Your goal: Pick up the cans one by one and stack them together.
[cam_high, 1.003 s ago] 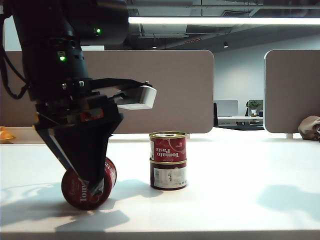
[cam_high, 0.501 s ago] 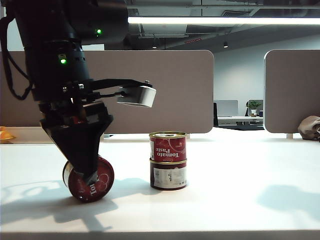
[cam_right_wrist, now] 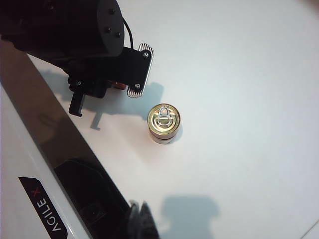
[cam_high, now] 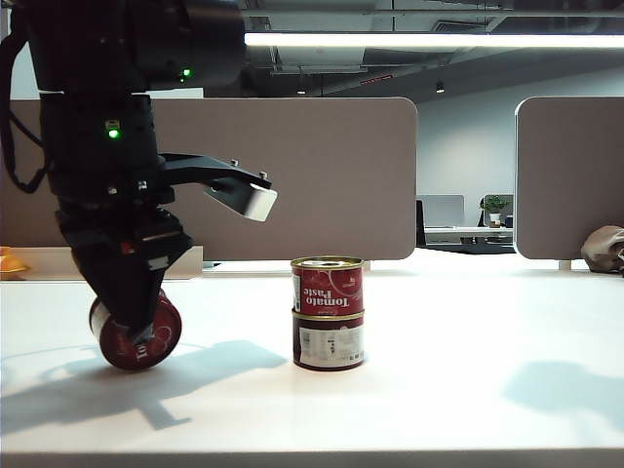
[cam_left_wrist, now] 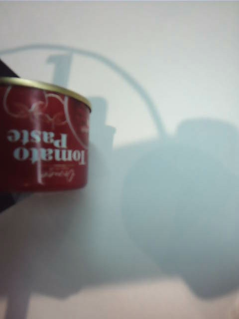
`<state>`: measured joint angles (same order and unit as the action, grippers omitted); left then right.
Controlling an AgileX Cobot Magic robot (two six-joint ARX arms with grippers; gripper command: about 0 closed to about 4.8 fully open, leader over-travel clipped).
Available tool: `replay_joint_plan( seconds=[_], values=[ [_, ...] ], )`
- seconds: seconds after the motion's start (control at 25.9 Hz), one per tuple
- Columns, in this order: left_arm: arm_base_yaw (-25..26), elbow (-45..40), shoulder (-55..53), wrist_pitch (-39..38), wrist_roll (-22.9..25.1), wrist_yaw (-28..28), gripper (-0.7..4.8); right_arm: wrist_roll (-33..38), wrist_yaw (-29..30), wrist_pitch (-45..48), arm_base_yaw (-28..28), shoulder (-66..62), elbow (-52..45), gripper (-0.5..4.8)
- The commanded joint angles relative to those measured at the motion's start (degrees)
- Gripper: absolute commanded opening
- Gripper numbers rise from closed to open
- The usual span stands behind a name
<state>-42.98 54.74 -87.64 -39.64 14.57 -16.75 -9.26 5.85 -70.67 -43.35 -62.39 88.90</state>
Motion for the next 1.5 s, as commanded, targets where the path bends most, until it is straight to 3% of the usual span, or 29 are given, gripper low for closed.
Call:
replay_joint_plan(
  seconds=[0.04,0.19,0.42,0.46,0.62,0.73,0.77,0.89,0.96,1.0,1.5],
  values=[
    [0.0,0.09,-1.09,-0.39,-0.07,-4.42,1.18,0.24,0.26,0.22,0.0,0.22,0.17,-0.05],
    [0.0,0.09,-4.7,-3.26,-0.26,-7.89,1.18,0.2,0.26,0.24,0.02,0.22,0.17,-0.05],
    [-0.07,0.09,-5.49,-3.8,-5.22,-12.09,1.07,-0.2,0.24,0.7,0.02,0.22,0.17,-0.05],
    [-0.07,0.09,-5.51,-4.15,-6.49,-13.03,0.8,-0.2,0.24,0.9,0.02,0.22,0.17,-0.05],
    [-0.07,0.09,-5.51,-3.34,-9.55,-13.03,0.82,-0.28,0.26,1.4,0.02,0.2,0.17,-0.05],
    [-0.07,0.09,-5.51,-2.91,-10.36,-13.03,0.94,-1.05,0.26,1.44,0.02,0.22,0.17,-0.05],
    [-0.07,0.09,-5.51,-2.91,-10.4,-13.03,1.29,-1.07,0.26,1.46,0.02,0.22,0.17,-0.05],
    [-0.07,0.09,-5.51,-2.93,-10.56,-12.87,1.54,-1.27,0.28,1.46,0.02,0.22,0.17,-0.05],
    [-0.13,0.09,-5.51,-3.19,-11.58,-12.55,2.27,-1.27,0.28,1.46,0.02,0.22,0.17,-0.05],
    [-0.28,0.09,-5.51,-3.23,-11.91,-12.52,2.36,-1.27,0.26,1.44,0.02,0.22,0.17,-0.05],
    [-3.48,0.13,-5.46,-2.67,-12.22,-14.34,2.41,-1.29,0.48,-0.02,0.02,0.22,0.17,-0.05]
  ],
)
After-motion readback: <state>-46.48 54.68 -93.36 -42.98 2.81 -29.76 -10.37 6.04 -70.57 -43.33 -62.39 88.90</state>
